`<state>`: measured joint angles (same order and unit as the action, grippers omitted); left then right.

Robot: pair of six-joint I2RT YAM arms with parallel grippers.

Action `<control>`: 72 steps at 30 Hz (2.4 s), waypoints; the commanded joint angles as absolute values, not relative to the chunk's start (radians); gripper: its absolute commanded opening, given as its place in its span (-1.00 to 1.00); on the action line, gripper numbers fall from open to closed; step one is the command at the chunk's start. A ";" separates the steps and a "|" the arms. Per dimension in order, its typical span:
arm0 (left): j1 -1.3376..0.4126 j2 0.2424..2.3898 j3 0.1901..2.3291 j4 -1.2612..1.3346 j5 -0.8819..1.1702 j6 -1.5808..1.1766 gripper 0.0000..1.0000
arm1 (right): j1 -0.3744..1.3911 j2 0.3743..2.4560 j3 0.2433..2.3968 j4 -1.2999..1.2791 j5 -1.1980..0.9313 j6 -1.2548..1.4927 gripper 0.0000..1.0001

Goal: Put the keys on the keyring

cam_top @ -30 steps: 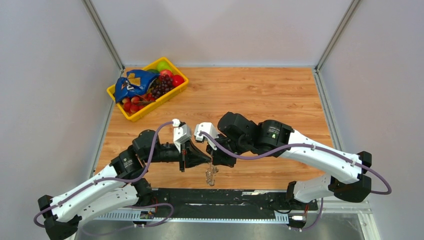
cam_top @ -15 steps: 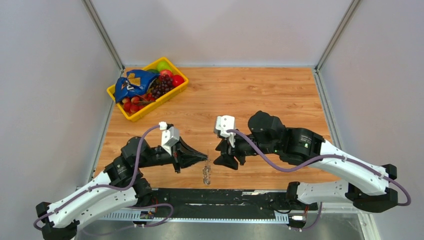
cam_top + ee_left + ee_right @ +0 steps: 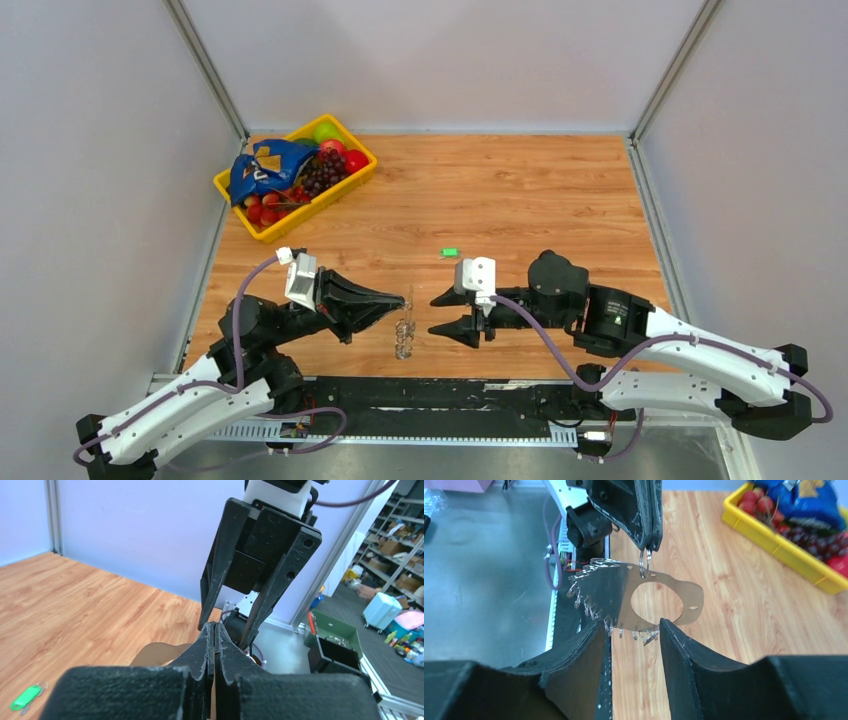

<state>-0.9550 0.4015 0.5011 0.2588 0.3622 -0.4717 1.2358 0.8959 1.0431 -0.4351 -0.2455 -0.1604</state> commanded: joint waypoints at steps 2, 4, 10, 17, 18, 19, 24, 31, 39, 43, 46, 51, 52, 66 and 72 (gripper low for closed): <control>-0.959 0.387 0.476 0.452 0.335 -0.557 -0.99 | 1.245 0.840 0.985 -0.164 -0.279 -0.247 -0.02; -0.959 0.382 0.462 0.482 0.332 -0.580 -0.99 | 1.247 0.846 0.982 -0.131 -0.293 -0.255 -0.03; -0.959 0.373 0.441 0.531 0.333 -0.603 -0.99 | 1.259 0.892 1.001 -0.108 -0.295 -0.257 -0.10; -0.959 0.359 0.432 0.562 0.335 -0.612 -0.99 | 1.270 0.922 1.016 -0.079 -0.297 -0.258 -0.20; -0.960 0.360 0.431 0.565 0.337 -0.614 -0.99 | 1.272 0.925 1.019 -0.071 -0.298 -0.256 -0.20; -0.959 0.360 0.429 0.569 0.339 -0.616 -0.99 | 1.273 0.928 1.020 -0.066 -0.300 -0.255 -0.23; -0.959 0.351 0.416 0.575 0.338 -0.620 -0.99 | 1.277 0.941 1.036 -0.056 -0.299 -0.252 -0.34; -0.960 0.347 0.412 0.581 0.340 -0.621 -0.99 | 1.278 0.957 1.052 -0.044 -0.298 -0.241 -0.43; -0.960 0.344 0.408 0.584 0.340 -0.620 -0.99 | 1.279 0.972 1.063 -0.046 -0.300 -0.236 -0.74; -0.960 0.337 0.408 0.582 0.339 -0.618 -0.99 | 1.279 0.974 1.069 -0.058 -0.299 -0.235 -1.00; -0.959 0.330 0.413 0.546 0.343 -0.611 -0.99 | 1.279 0.964 1.080 -0.082 -0.293 -0.228 -1.00; -0.959 0.319 0.480 0.367 0.400 -0.549 -0.90 | 1.279 0.974 1.143 -0.193 -0.282 -0.192 -1.00; -0.959 0.318 0.493 0.302 0.406 -0.522 -0.84 | 1.279 0.979 1.161 -0.219 -0.282 -0.182 -1.00; -0.960 0.387 0.679 -0.064 0.495 -0.362 -0.01 | 1.279 1.116 1.385 -0.548 -0.359 -0.112 -1.00; -0.960 0.410 0.720 -0.113 0.509 -0.321 0.02 | 1.278 1.176 1.448 -0.630 -0.357 -0.096 -1.00</control>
